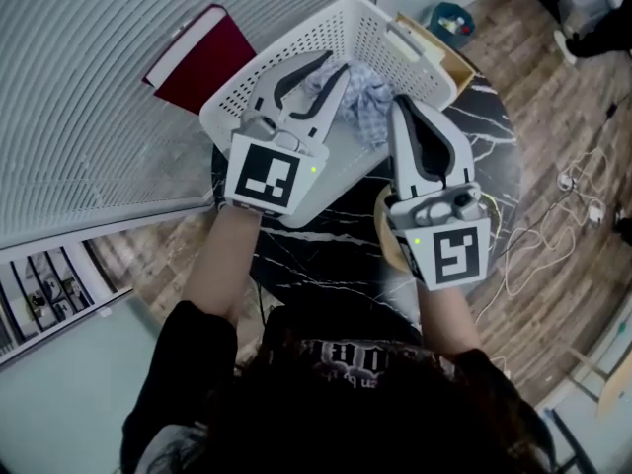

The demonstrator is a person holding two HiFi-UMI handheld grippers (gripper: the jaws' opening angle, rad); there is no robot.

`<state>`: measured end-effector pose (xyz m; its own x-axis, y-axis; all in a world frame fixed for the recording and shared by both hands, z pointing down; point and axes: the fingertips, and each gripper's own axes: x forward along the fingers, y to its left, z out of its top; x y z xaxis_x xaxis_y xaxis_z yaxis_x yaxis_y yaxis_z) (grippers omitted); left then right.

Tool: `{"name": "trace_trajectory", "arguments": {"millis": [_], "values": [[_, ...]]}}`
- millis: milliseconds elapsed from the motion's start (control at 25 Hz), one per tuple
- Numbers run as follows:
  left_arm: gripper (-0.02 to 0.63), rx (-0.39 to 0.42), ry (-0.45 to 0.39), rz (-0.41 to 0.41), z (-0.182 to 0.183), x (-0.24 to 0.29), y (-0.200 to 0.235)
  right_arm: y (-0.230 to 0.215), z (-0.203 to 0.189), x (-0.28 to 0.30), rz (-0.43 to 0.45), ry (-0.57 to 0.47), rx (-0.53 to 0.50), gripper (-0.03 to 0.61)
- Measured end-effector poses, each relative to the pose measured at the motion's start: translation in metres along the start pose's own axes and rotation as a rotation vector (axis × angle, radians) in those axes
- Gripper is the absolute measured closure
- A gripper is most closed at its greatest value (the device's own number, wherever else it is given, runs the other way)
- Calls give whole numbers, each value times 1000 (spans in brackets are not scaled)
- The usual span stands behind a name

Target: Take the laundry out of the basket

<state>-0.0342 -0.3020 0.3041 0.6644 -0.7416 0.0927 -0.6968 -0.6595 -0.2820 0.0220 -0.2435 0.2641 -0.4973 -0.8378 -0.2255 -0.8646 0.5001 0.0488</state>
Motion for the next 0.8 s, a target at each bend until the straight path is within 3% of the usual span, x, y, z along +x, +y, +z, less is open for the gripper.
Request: {"name": "trace_trajectory", "arguments": {"millis": [200,360,600,800], "values": [[461,1,26,-86,-23,21,-5,-6,-6,5,-11,1,5,551],[430,17,45,-115,-35,29,-10,-7,-8,8,-13,1,11,551],[333,36,133,-230,-58,45,-22,-8,-7,6,-16,4,14,551],[315,85,194,-289,-70,56,-24,-8,-5,2,-18,4,16,551]]}}
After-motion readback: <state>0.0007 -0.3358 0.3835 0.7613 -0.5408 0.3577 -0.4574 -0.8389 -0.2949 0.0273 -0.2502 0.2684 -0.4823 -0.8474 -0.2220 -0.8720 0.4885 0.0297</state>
